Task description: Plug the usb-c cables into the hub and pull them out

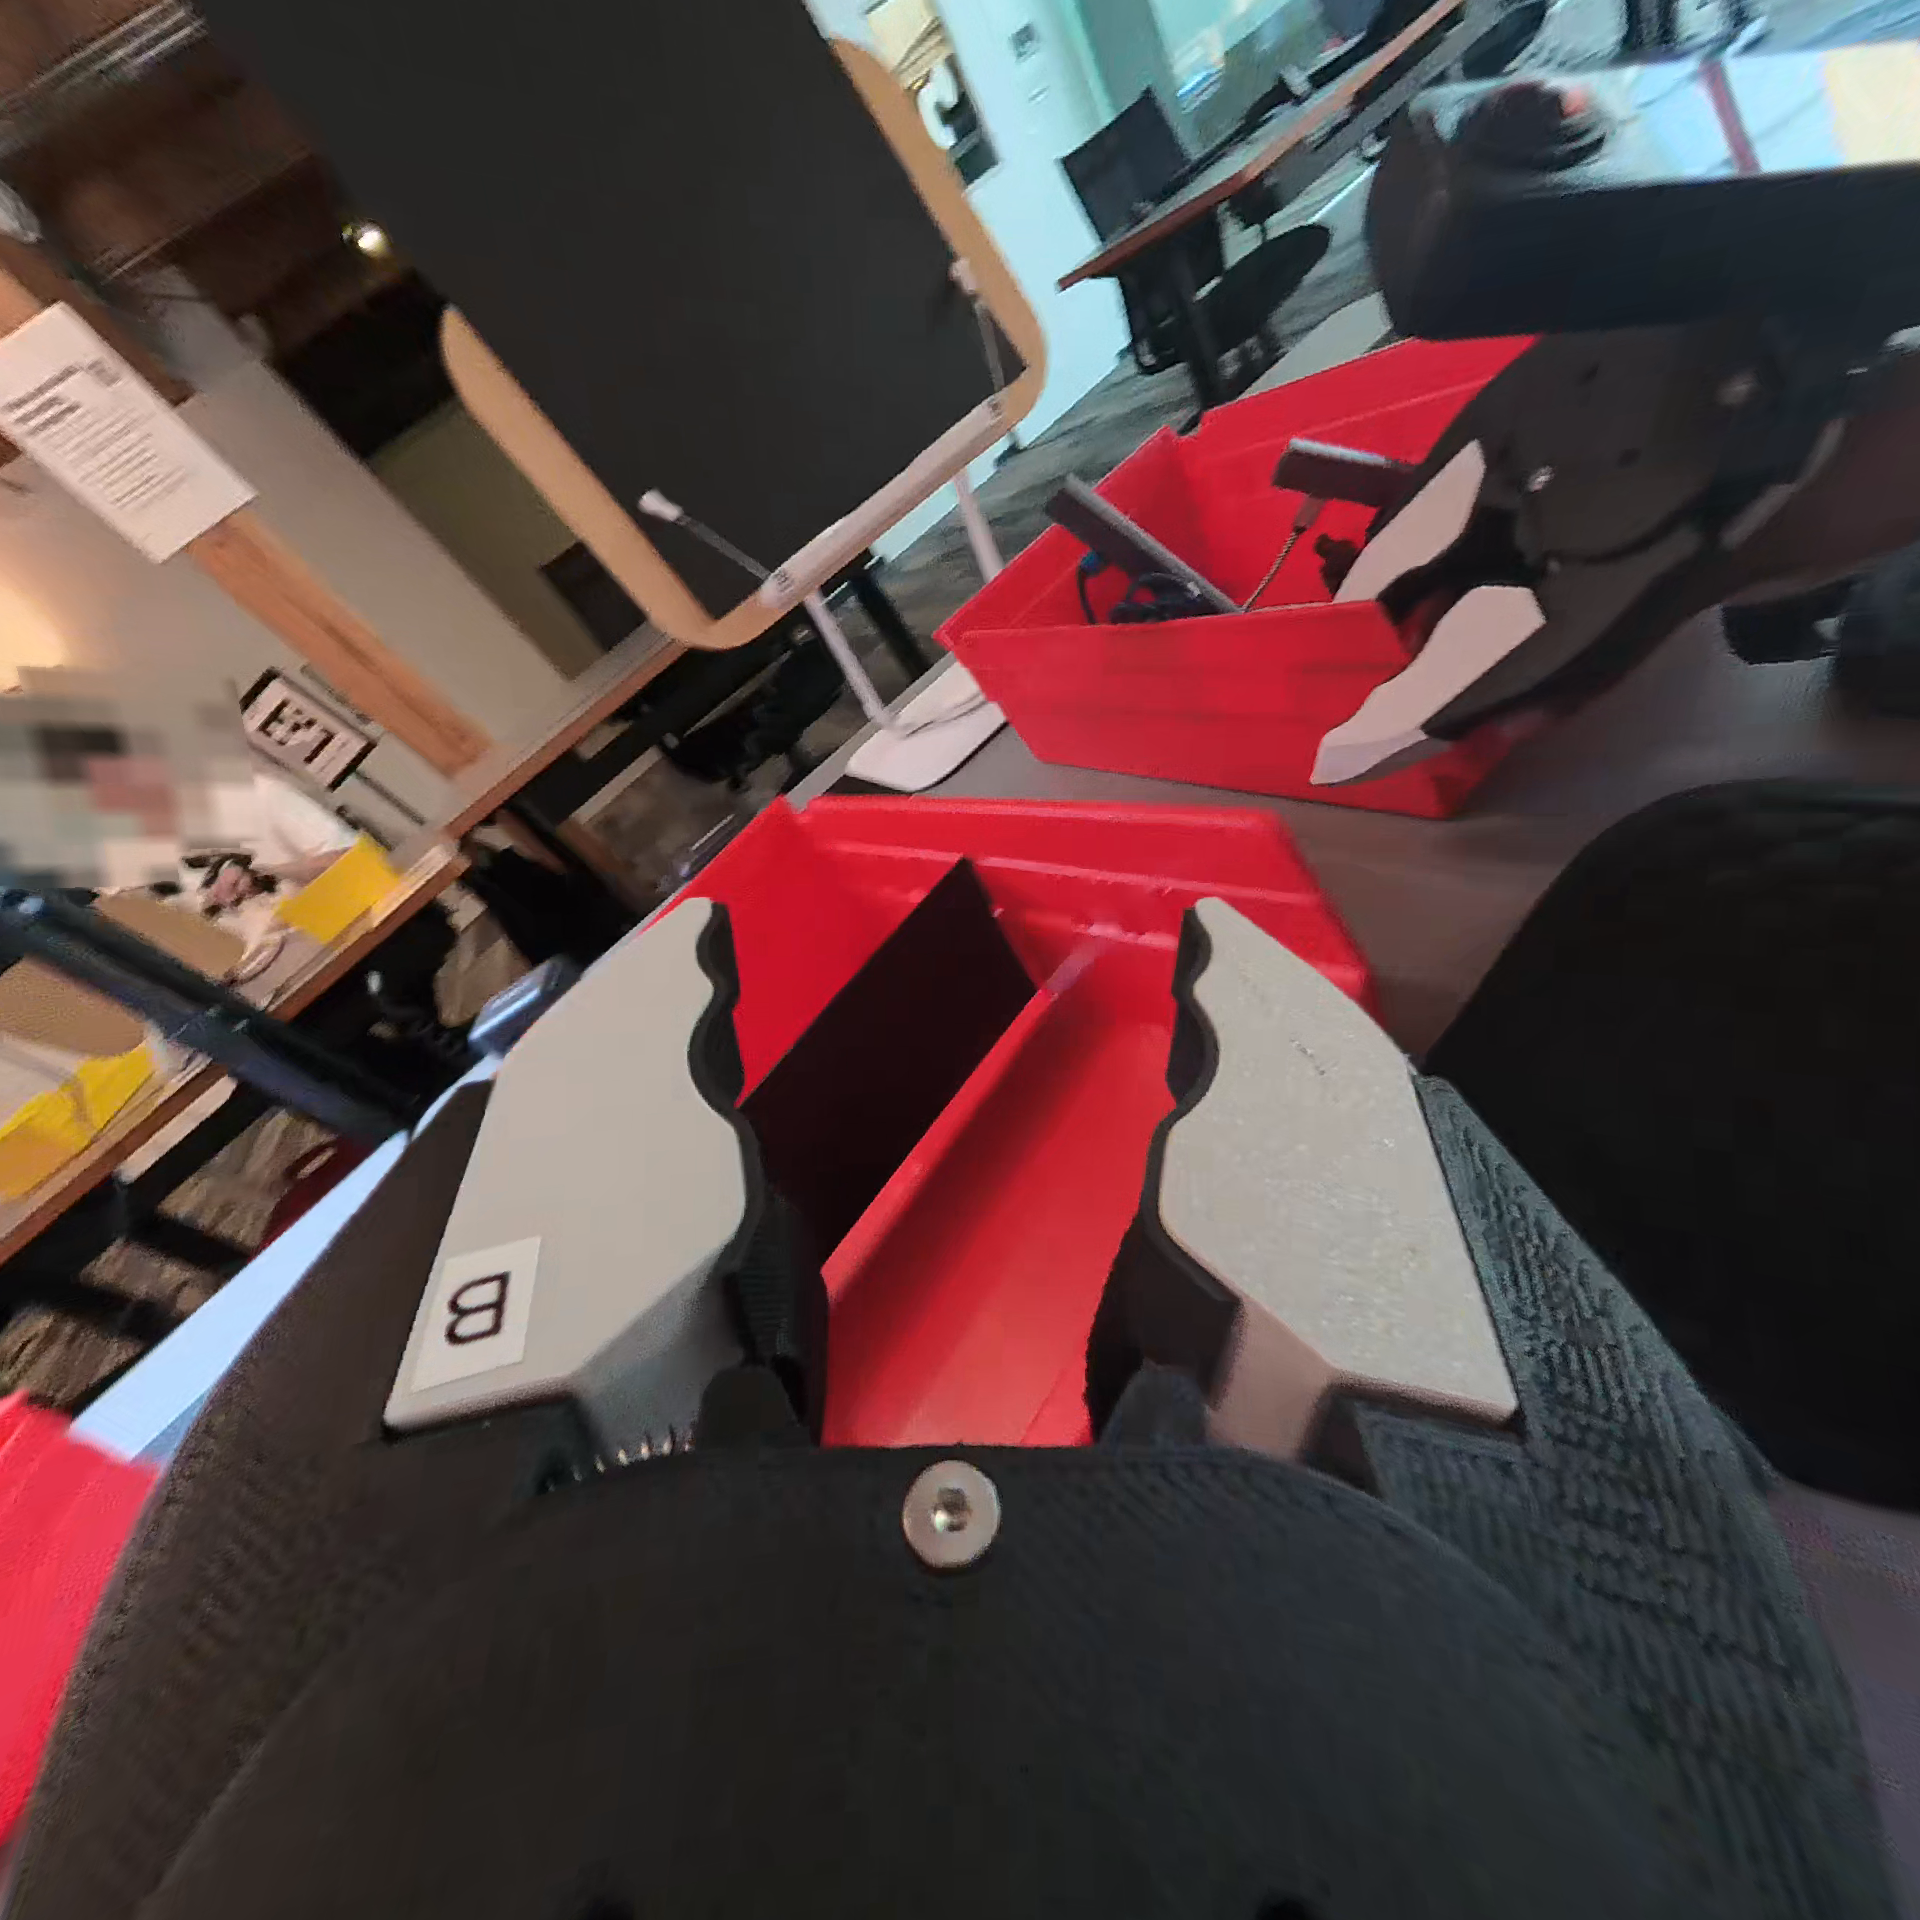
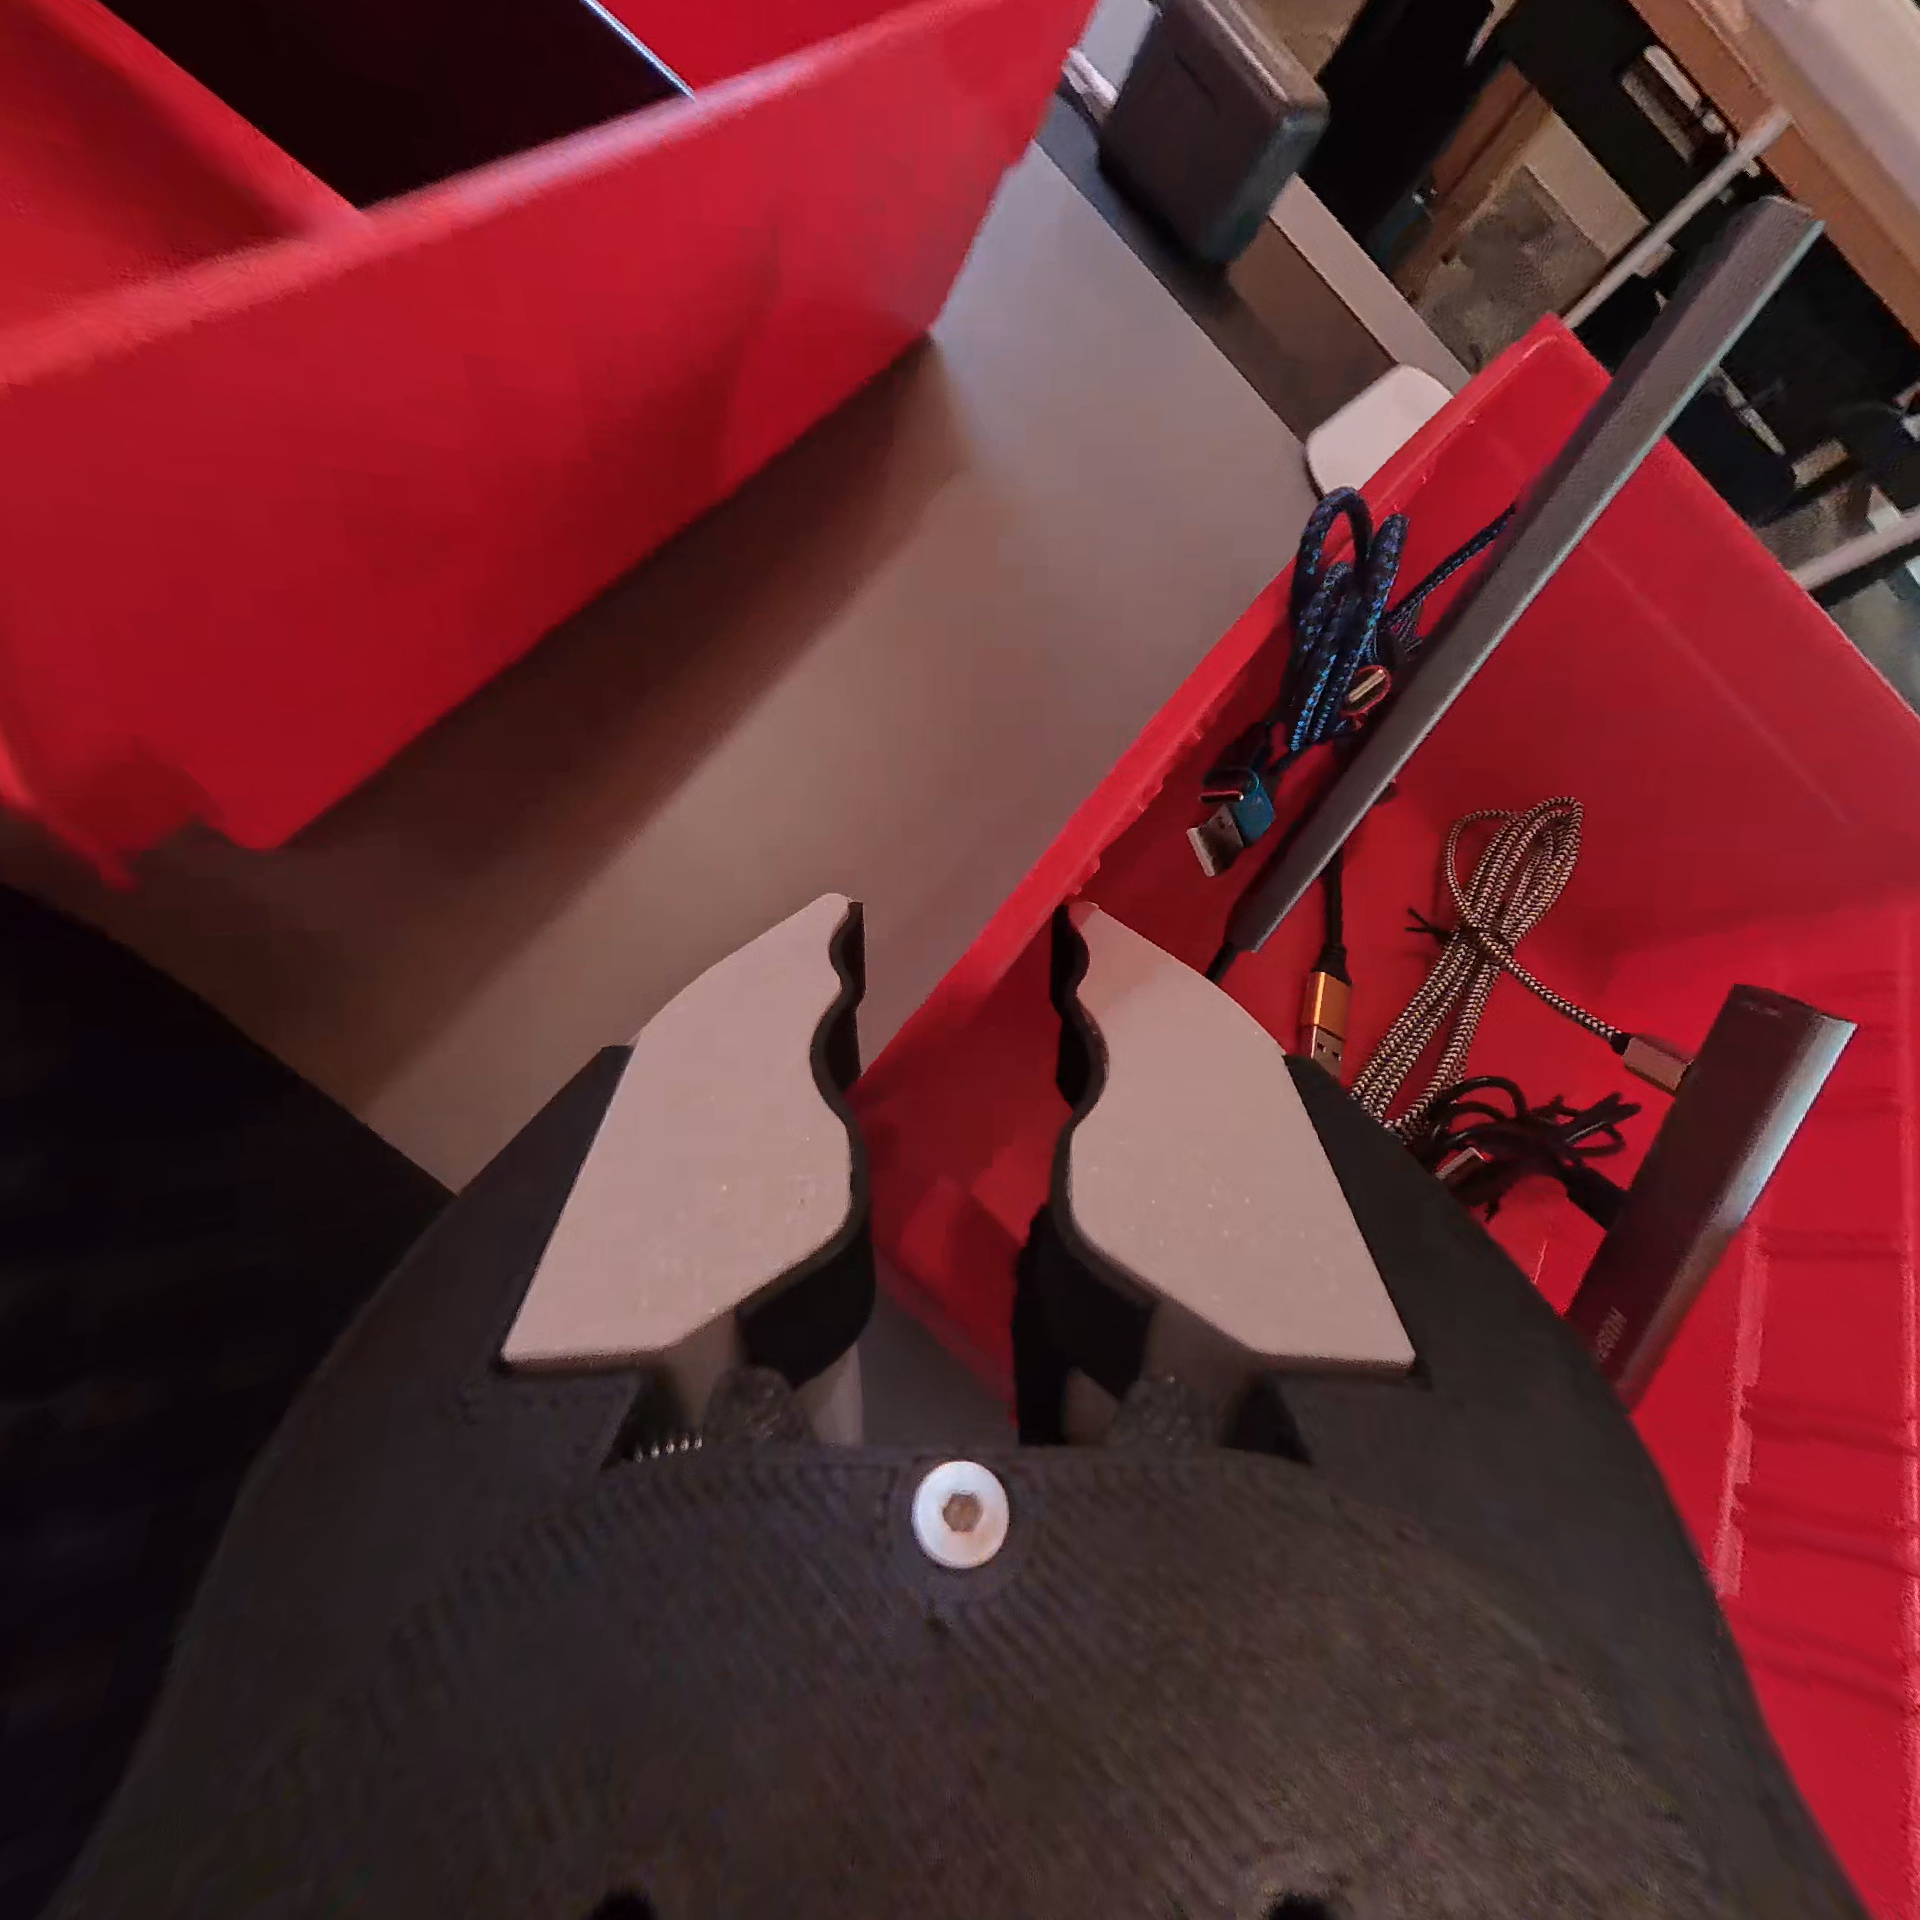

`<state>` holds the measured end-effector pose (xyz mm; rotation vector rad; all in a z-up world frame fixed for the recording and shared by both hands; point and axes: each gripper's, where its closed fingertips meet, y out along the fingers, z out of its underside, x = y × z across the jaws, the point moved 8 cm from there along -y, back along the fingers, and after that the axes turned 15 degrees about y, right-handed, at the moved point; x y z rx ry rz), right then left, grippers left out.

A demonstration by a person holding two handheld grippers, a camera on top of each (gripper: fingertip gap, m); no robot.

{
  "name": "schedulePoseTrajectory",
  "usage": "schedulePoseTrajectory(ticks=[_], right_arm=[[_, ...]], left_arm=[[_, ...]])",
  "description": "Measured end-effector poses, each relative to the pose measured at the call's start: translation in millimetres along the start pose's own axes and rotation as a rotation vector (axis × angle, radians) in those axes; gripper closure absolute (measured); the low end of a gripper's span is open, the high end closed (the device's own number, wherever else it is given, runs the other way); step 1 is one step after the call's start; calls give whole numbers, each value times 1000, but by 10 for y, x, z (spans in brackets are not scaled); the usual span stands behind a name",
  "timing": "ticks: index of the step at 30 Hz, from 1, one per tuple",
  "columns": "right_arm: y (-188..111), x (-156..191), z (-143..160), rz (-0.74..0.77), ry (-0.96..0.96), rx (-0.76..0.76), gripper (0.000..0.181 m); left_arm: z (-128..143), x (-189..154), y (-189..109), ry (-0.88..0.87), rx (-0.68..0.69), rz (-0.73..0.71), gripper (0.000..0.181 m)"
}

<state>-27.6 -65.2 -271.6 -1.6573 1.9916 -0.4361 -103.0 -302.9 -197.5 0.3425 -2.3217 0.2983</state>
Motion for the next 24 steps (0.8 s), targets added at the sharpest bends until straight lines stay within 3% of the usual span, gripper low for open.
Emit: schedulePoseTrajectory(ticks=[7,14,18,20,22,24], right_arm=[[126,407,-172,-94,-31,-42,147],[128,612,-213,-219,-49,-133,148],[-147,490,-181,-157,-25,-345,146],[-363,450,-199,-149,28,-475,133],[-565,460,-215,-194,123,-587,125],[-684,532,-204,-275,201,-639,128]], left_arm=[[302,181,-320,-65,117,-107,102],[575,226,-454,-212,203,-92,97],[747,217,-439,-309,203,-94,94],[862,241,-419,-358,218,-156,84],[951,259,-404,-399,221,-205,73],[989,254,-384,-436,192,-210,66]])
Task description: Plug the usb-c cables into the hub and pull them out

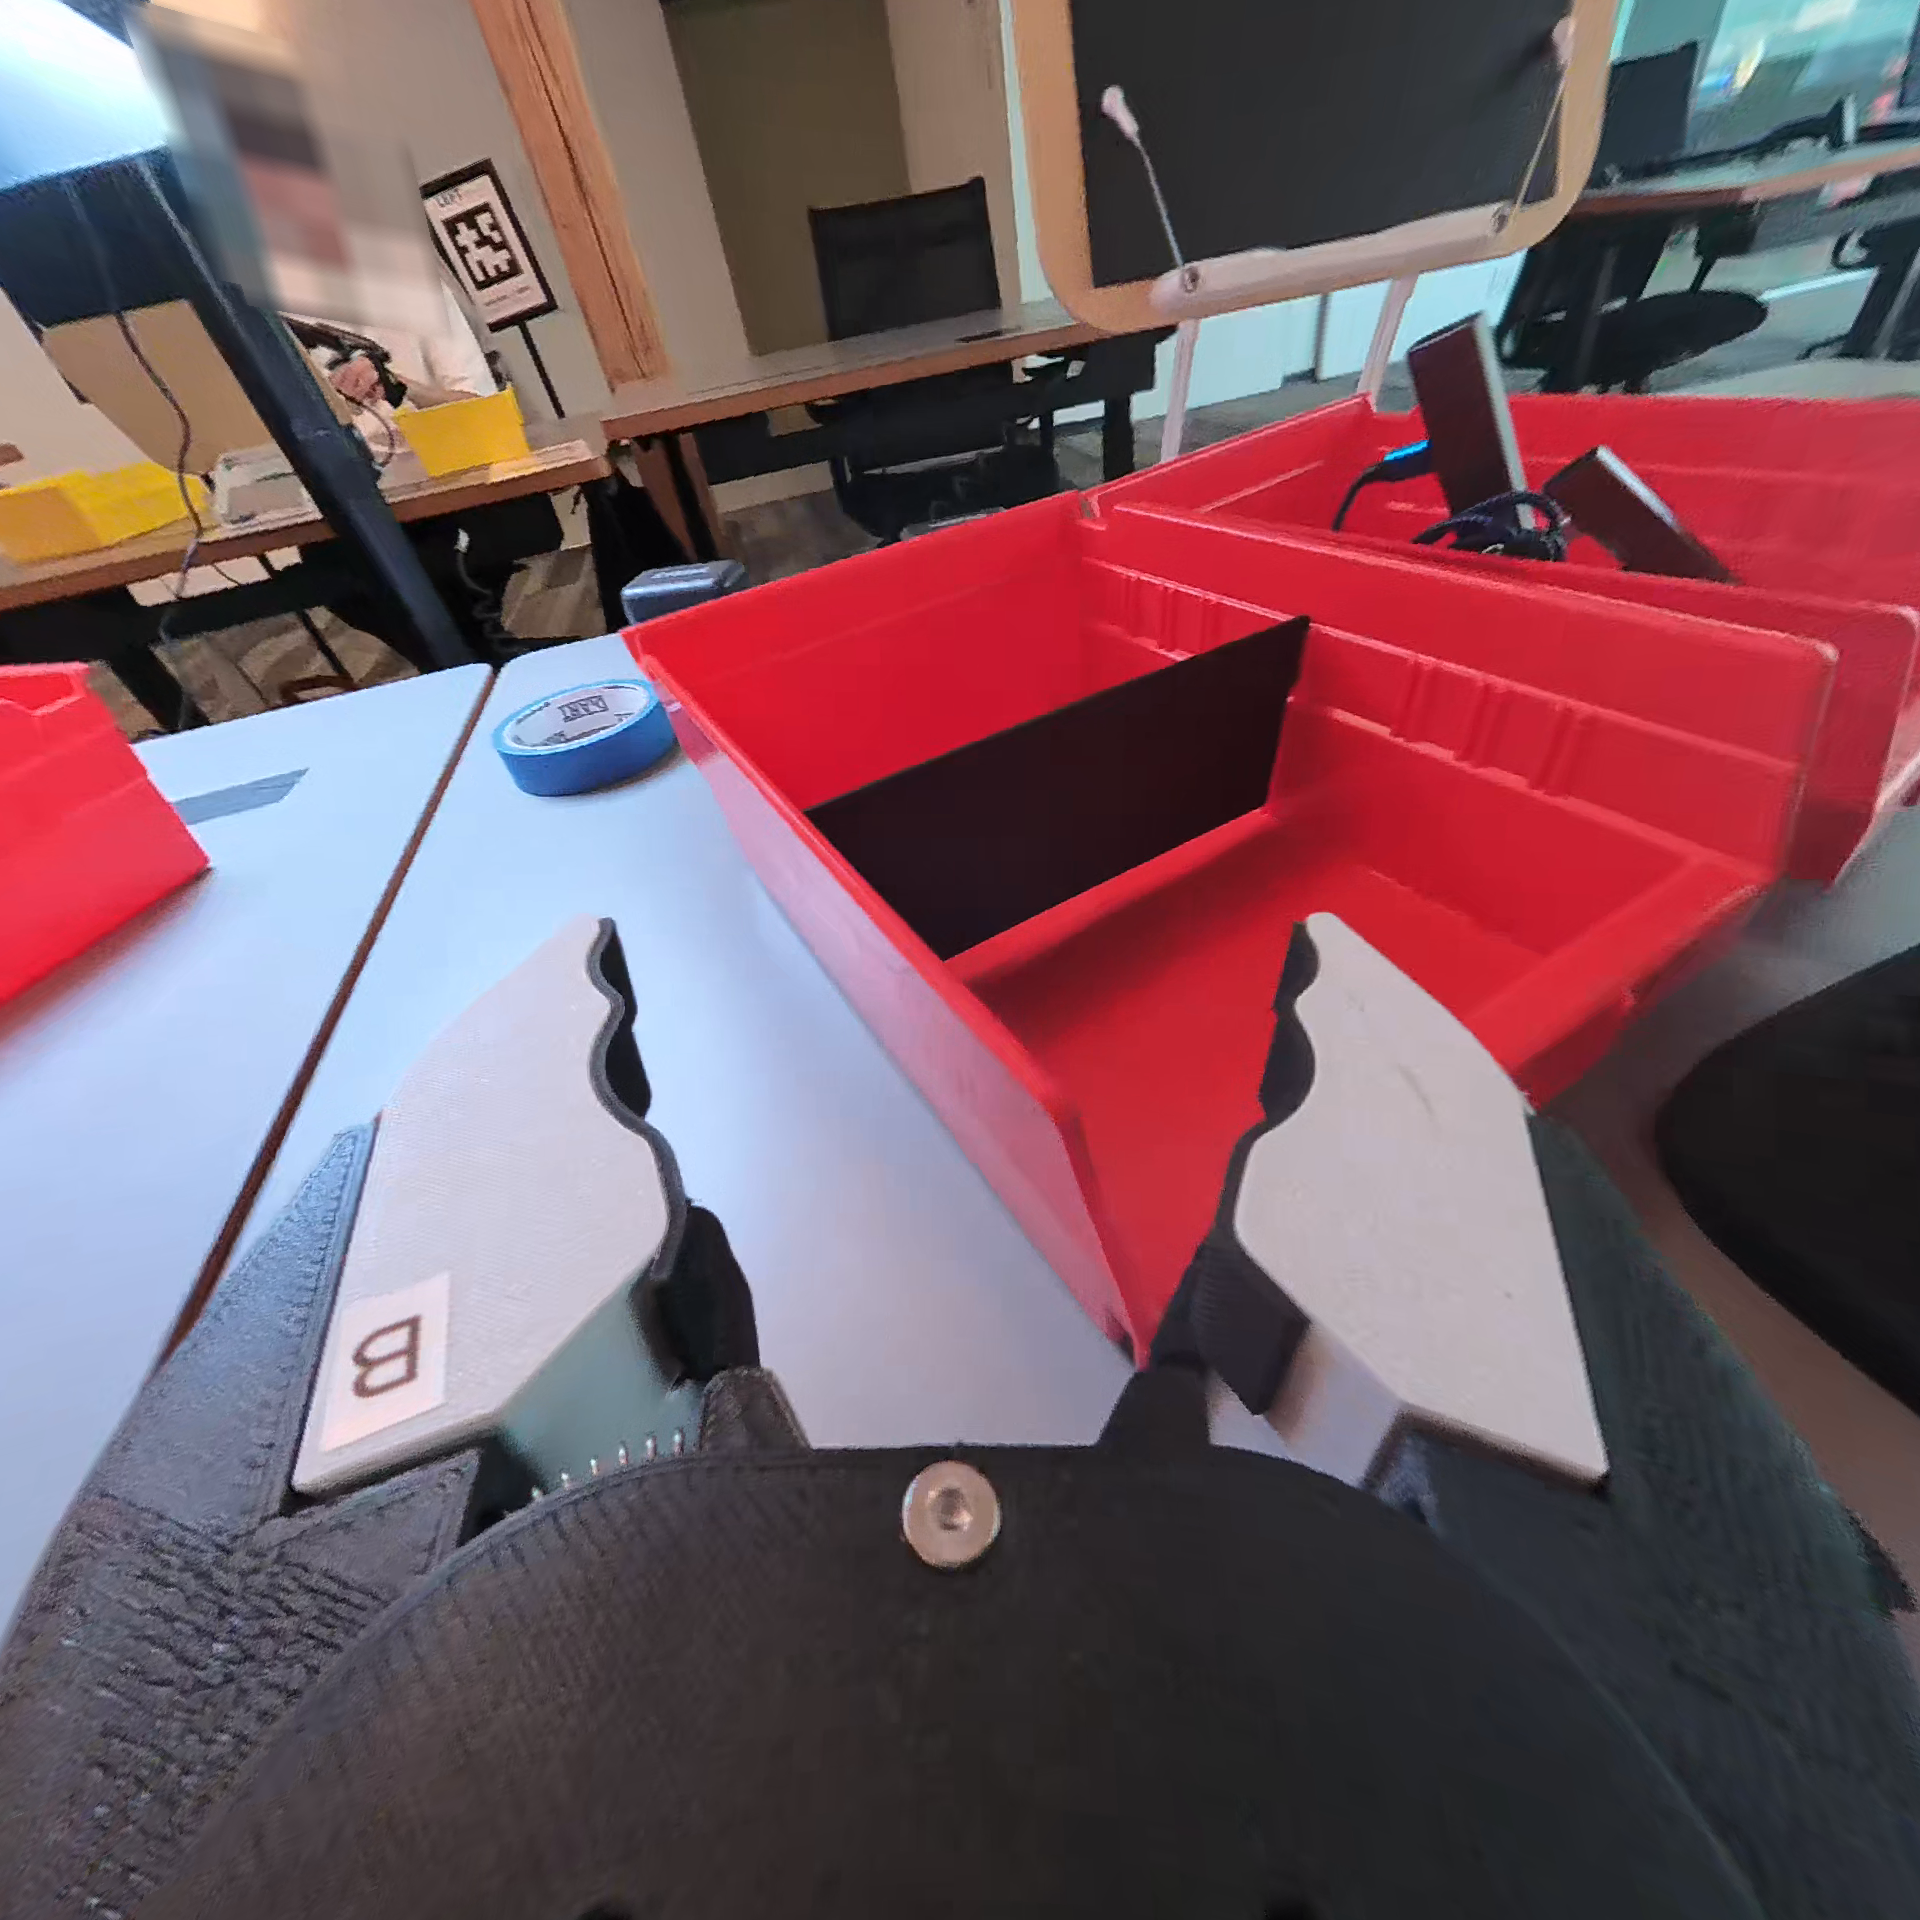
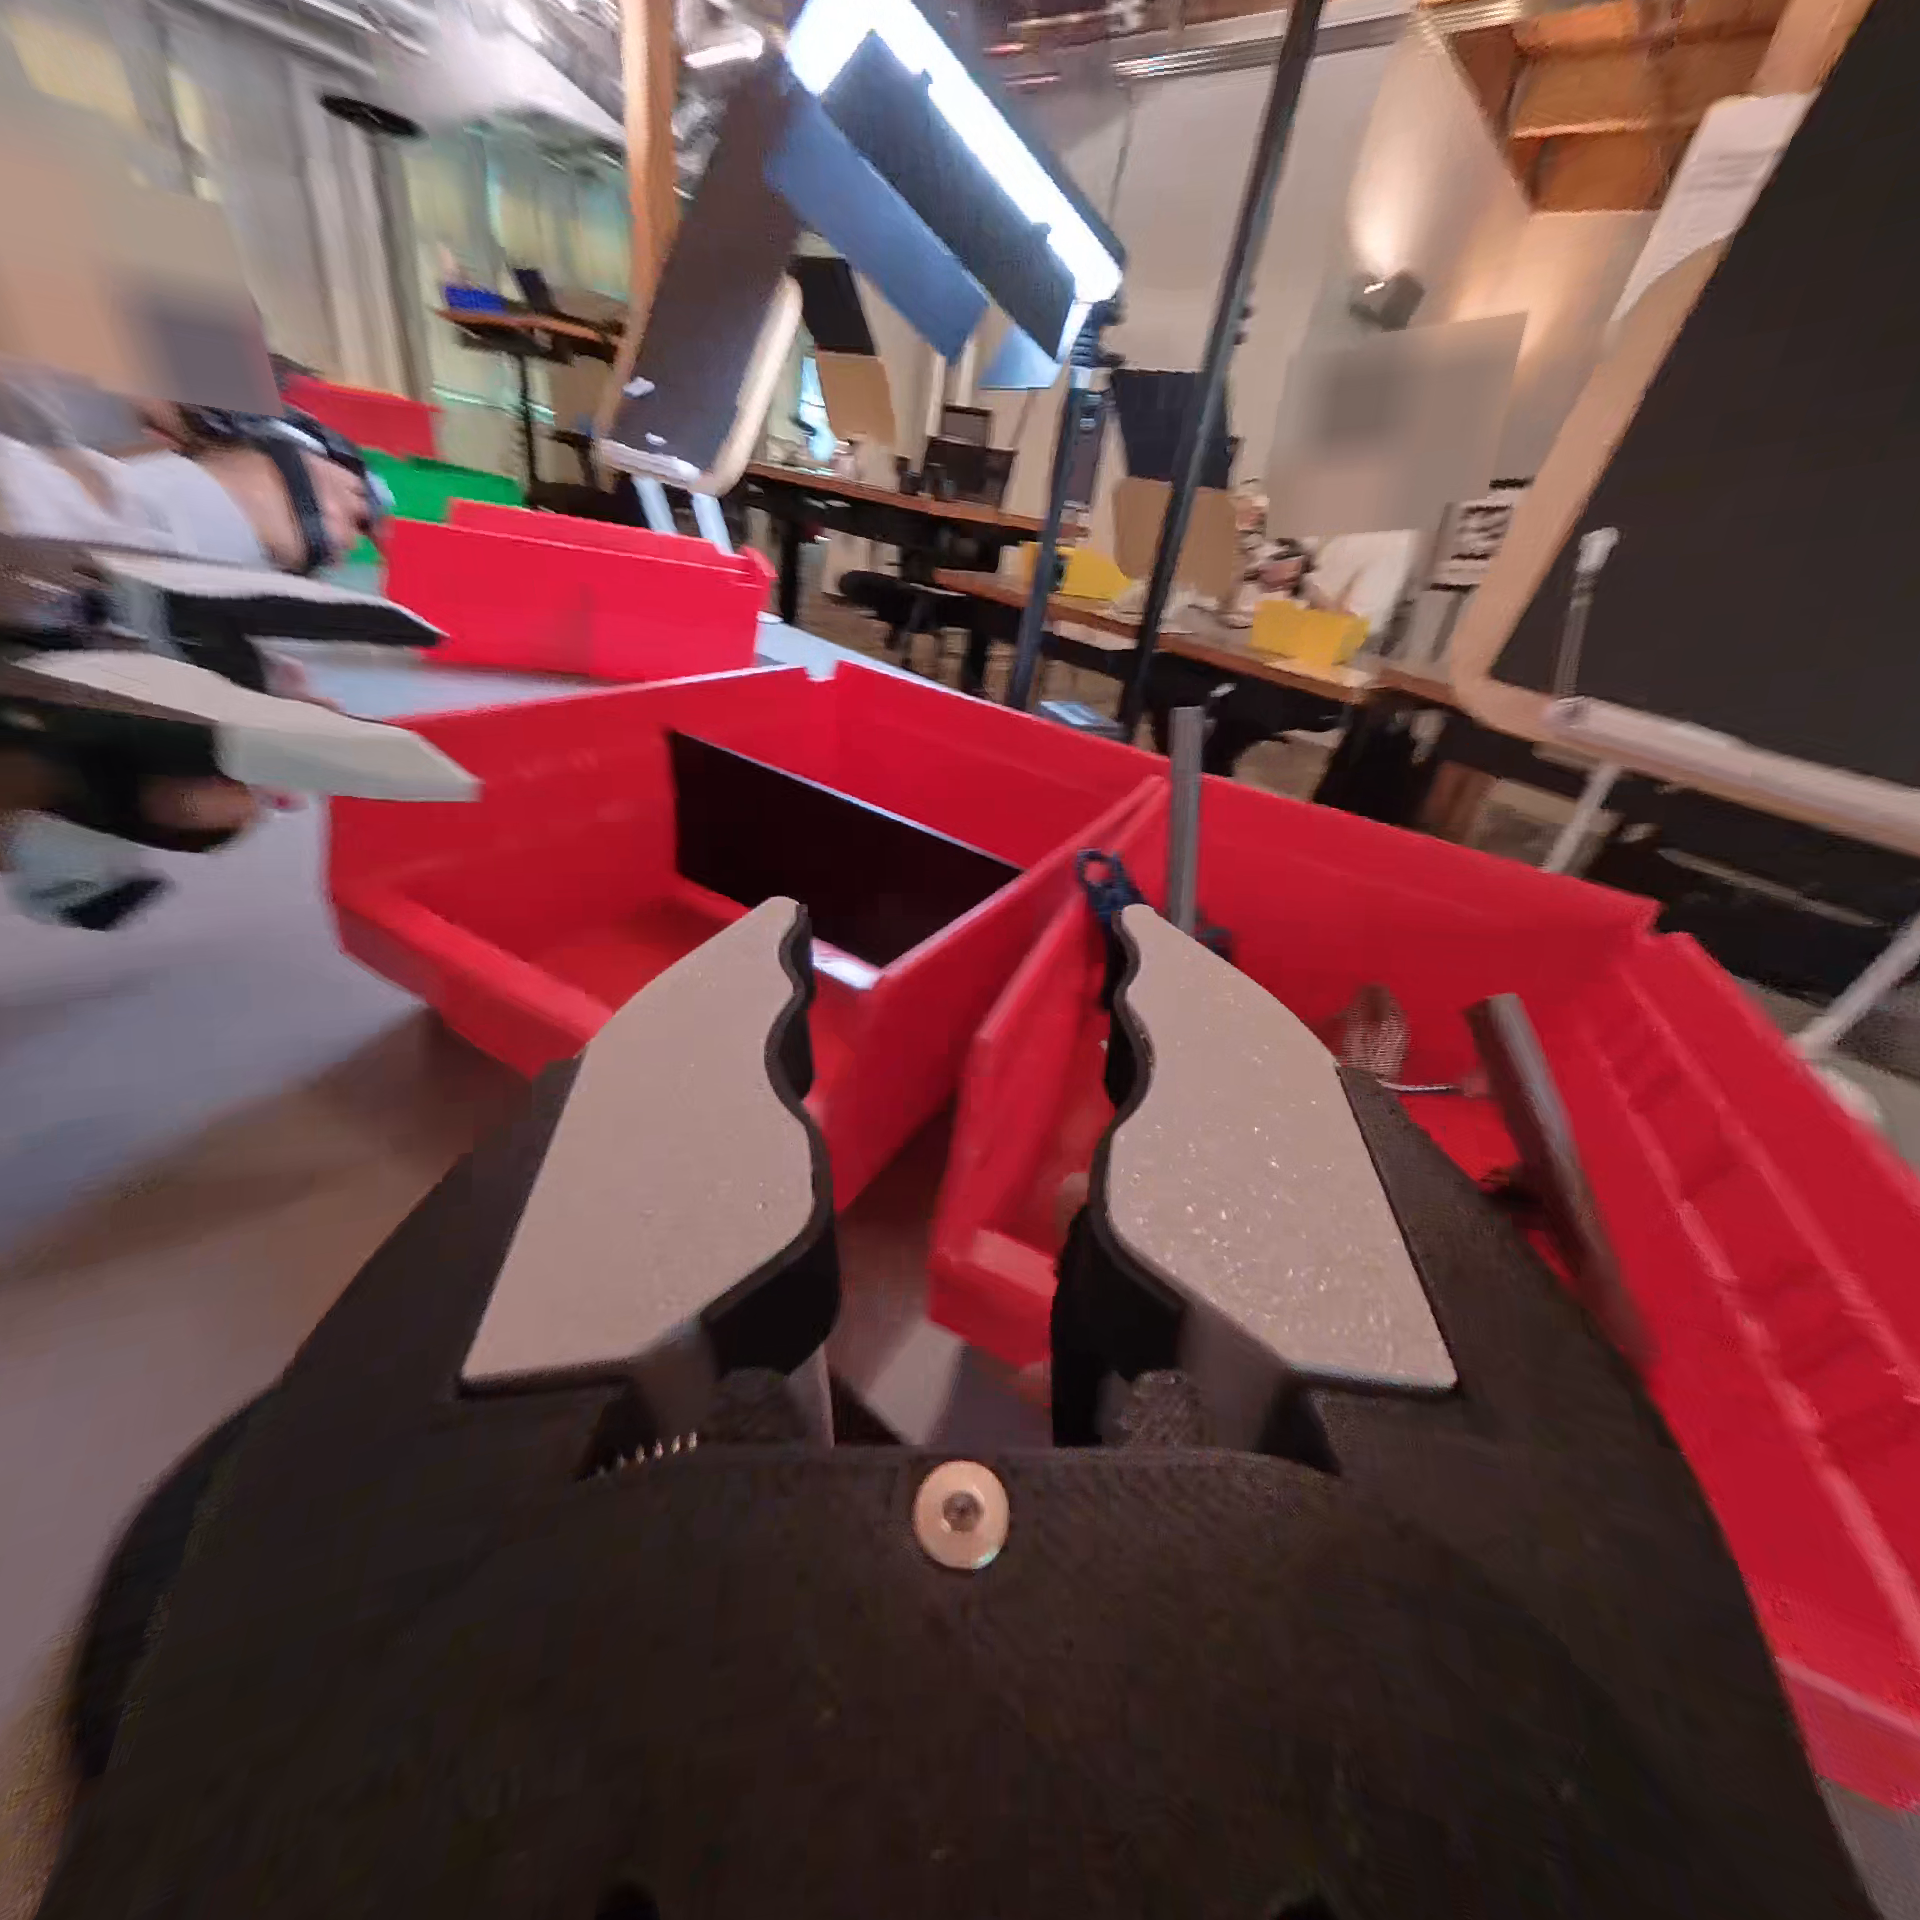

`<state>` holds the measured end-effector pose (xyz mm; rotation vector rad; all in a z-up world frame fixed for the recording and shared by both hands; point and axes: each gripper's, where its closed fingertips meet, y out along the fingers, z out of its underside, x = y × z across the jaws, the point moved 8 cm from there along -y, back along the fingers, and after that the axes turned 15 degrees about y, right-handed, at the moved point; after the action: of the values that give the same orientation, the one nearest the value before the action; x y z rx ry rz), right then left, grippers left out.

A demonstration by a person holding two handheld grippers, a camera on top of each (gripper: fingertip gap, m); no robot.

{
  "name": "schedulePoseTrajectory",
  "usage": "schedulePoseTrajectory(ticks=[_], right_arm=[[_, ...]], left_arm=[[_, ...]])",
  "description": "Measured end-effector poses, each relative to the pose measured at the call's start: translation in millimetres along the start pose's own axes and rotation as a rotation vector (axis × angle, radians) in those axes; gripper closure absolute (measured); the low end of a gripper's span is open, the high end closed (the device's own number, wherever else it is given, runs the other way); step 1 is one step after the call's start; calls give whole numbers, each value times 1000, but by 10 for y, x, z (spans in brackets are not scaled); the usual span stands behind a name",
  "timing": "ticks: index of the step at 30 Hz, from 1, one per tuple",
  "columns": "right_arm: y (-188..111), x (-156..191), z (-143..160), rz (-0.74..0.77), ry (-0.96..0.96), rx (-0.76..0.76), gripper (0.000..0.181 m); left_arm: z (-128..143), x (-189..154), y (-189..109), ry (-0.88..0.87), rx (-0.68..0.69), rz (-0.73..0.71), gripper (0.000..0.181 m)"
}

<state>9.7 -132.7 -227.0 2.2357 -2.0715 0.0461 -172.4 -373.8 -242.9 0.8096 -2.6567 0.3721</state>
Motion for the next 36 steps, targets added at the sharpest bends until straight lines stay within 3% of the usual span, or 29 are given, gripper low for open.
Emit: schedulePoseTrajectory(ticks=[4,14,16,18,23,28,32,36], right_arm=[[88,203,250,-79,84,186,131],[403,232,466,66,-60,421,158],[444,218,510,95,-67,468,170],[461,229,511,83,-75,474,170],[427,318,415,92,-209,348,171],[335,368,199,66,-243,190,171],[170,344,-153,97,-297,15,172],[-153,122,-474,168,-367,-116,173]], left_arm=[[62,-37,47,-37,41,60,71],[221,-139,180,-115,202,174,126],[234,-126,189,-88,238,132,142],[201,-96,154,-7,275,65,158],[24,-87,29,177,340,-41,164],[-299,-81,-218,251,302,-110,164],[-678,-141,-373,298,152,-209,163],[-1080,-397,-314,350,-35,-279,163]])
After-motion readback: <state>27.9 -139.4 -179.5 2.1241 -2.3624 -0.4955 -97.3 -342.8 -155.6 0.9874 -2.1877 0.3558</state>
